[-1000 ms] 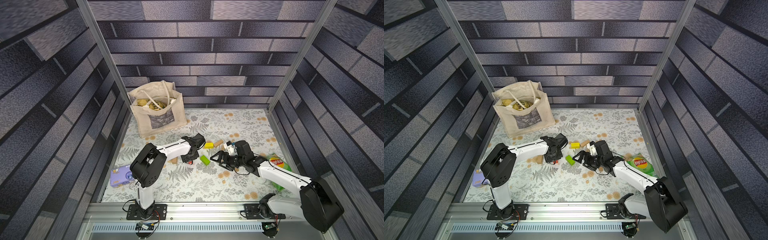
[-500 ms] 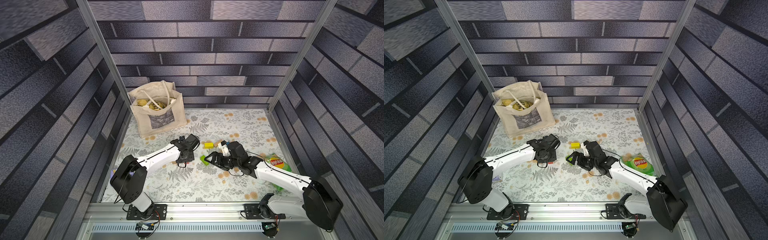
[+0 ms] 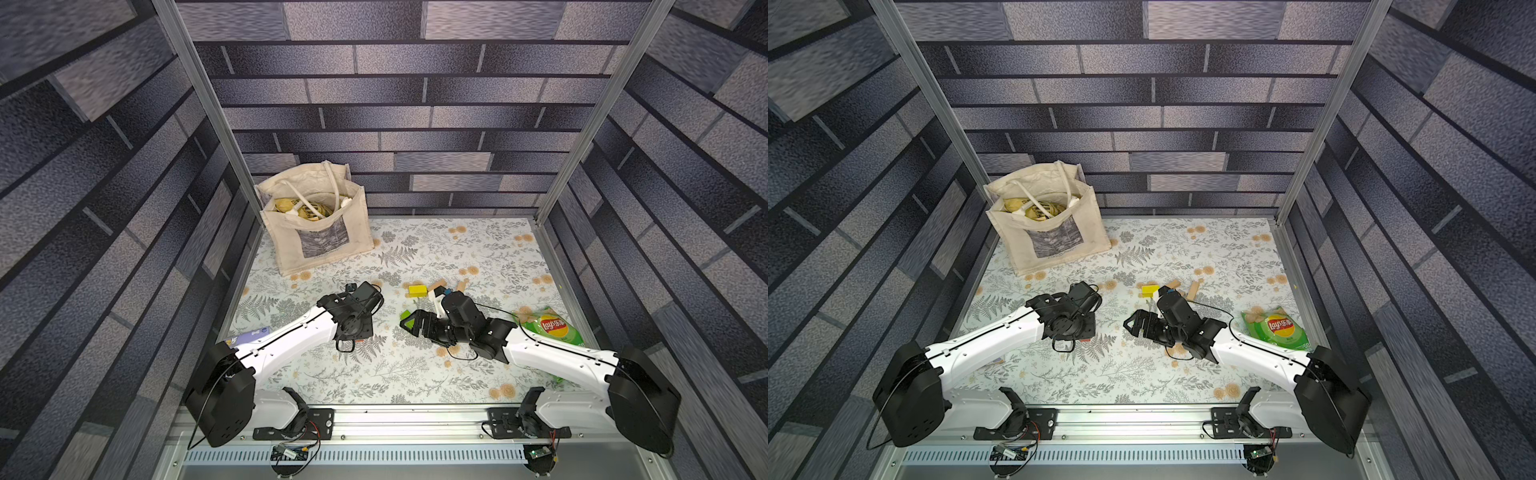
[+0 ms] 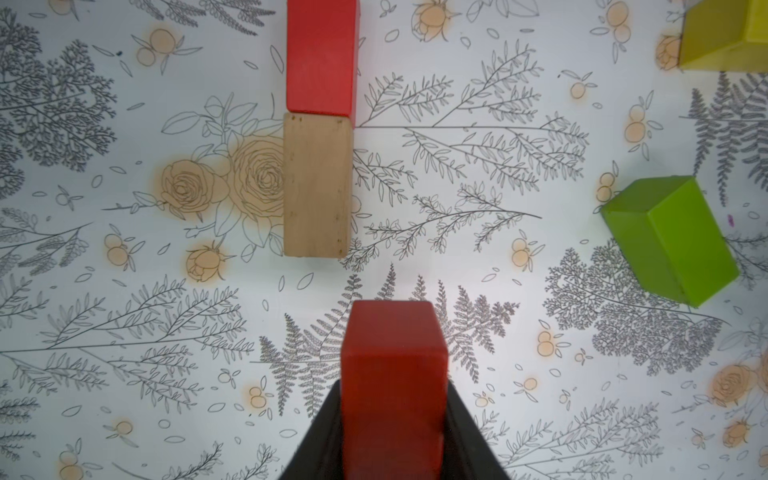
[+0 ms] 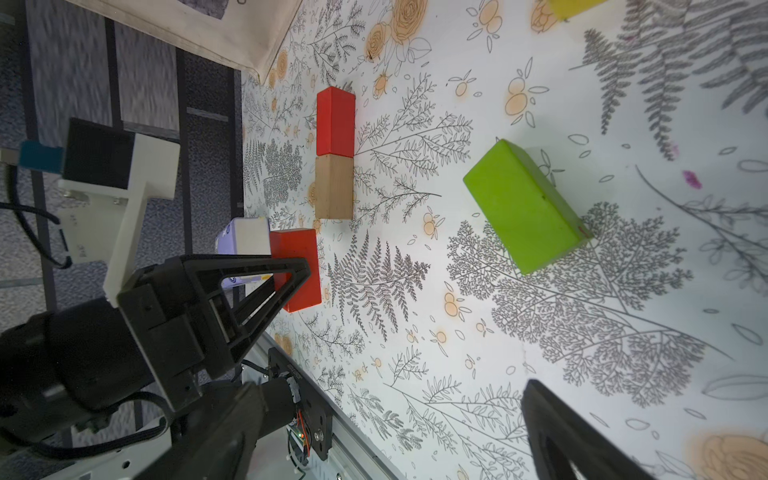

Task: Assemble the letter k with building blocks
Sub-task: Pick up the building block from the center of the board, then place the building block at the center of the board.

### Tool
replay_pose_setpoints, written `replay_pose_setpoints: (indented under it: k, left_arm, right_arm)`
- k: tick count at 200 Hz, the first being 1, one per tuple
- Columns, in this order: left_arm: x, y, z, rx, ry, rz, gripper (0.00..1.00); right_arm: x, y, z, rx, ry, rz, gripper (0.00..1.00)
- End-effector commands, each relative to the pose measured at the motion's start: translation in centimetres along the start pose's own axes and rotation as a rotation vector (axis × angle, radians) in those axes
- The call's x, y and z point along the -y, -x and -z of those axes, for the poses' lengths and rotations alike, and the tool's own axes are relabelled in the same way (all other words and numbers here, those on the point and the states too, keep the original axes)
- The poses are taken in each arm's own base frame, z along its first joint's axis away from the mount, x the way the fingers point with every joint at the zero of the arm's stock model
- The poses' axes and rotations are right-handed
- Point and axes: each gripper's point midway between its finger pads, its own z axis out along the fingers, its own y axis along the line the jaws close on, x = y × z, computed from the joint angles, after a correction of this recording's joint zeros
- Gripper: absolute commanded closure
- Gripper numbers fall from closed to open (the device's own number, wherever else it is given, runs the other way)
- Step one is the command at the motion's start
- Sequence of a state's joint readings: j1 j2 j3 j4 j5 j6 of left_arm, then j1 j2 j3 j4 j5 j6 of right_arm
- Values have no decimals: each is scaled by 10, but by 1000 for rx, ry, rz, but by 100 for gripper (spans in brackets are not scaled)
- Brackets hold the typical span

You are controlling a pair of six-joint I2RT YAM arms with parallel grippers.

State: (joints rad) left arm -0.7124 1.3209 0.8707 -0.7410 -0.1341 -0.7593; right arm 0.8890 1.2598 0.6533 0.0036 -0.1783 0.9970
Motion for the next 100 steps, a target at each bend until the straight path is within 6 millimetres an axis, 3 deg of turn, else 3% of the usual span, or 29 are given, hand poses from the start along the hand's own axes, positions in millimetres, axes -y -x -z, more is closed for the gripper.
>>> replay_pose_setpoints:
  k: [1, 100]
  left_arm:
    - [-9, -12, 0, -20, 7, 9, 70]
    - [-17, -37, -5, -32, -2, 45, 69]
  right_arm:
    - [-7, 1, 4, 38, -10, 0, 0]
    - [-13, -14, -5, 27, -12, 24, 0]
